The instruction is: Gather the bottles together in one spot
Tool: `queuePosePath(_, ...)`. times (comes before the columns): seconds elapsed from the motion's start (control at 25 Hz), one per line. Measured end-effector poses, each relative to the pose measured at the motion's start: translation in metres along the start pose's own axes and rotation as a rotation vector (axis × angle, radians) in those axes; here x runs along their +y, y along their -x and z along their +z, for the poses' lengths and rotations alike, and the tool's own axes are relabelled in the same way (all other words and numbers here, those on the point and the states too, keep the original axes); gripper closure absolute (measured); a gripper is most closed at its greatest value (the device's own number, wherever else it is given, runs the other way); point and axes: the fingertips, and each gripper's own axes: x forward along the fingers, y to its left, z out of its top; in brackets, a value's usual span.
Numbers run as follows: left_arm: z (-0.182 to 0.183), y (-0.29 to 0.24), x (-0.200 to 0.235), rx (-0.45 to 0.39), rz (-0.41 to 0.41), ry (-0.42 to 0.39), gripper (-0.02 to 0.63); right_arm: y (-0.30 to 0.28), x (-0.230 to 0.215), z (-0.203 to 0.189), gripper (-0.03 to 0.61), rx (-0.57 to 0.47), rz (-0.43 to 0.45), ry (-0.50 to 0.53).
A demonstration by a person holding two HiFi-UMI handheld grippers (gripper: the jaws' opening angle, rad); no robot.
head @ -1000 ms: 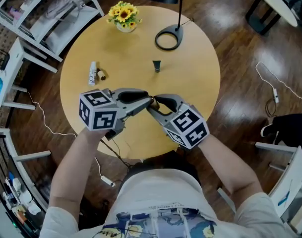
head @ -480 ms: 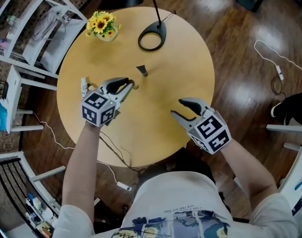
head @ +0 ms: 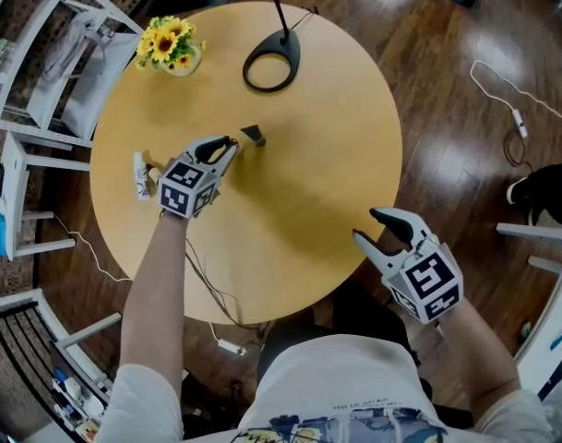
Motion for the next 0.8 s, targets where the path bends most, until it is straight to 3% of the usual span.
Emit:
queuePosePath(0.2, -0.004, -0.012, 0.0, -0.008, -0.003, -0.027, 0.538, -0.007, -0.001, -0.009, 0.376, 0.025, 0.002, -0.014)
queuePosePath(0.8, -0.011, -0.018, 0.005, -0.058, -0.009, 0.043, 0.535, -0.02, 0.009, -0.008, 0.377, 0.049, 0.017, -0.02)
